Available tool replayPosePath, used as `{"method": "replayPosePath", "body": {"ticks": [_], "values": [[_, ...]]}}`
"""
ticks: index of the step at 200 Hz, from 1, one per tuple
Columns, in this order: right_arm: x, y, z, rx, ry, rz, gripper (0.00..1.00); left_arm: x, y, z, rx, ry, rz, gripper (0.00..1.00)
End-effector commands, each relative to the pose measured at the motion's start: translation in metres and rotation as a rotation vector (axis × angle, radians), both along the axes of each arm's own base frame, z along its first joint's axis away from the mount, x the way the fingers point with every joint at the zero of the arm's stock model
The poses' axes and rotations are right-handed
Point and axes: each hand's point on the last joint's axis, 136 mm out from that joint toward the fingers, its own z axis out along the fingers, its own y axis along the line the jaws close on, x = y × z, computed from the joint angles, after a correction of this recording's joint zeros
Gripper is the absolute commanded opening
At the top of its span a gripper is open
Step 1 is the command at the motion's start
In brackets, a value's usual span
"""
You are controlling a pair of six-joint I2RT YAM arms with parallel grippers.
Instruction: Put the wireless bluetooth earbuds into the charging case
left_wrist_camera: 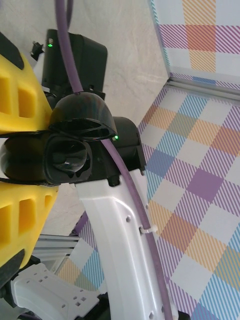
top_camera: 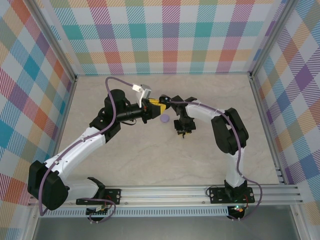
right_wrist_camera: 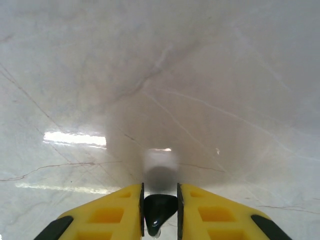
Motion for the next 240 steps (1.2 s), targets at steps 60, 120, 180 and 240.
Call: {"method": "replayPosePath", "body": {"ticks": [60, 120, 180, 240], "values": [[0.026, -0.011, 0.027, 0.099, -0.138, -0.113, 0.24, 0.012, 0.002, -0.018, 0.050, 0.032, 0.078, 0.02], [0.028, -0.016, 0.043, 0.158, -0.198, -0.139, 0.25, 0.038, 0.011, -0.063, 0.139, 0.146, 0.216, 0.02], [0.028, -0.013, 0.064, 0.226, -0.250, -0.134, 0.25, 0.053, 0.010, -0.110, 0.194, 0.259, 0.268, 0.02], [0.029, -0.007, 0.102, 0.307, -0.336, -0.103, 0.25, 0.057, 0.007, -0.141, 0.196, 0.328, 0.274, 0.02]]}}
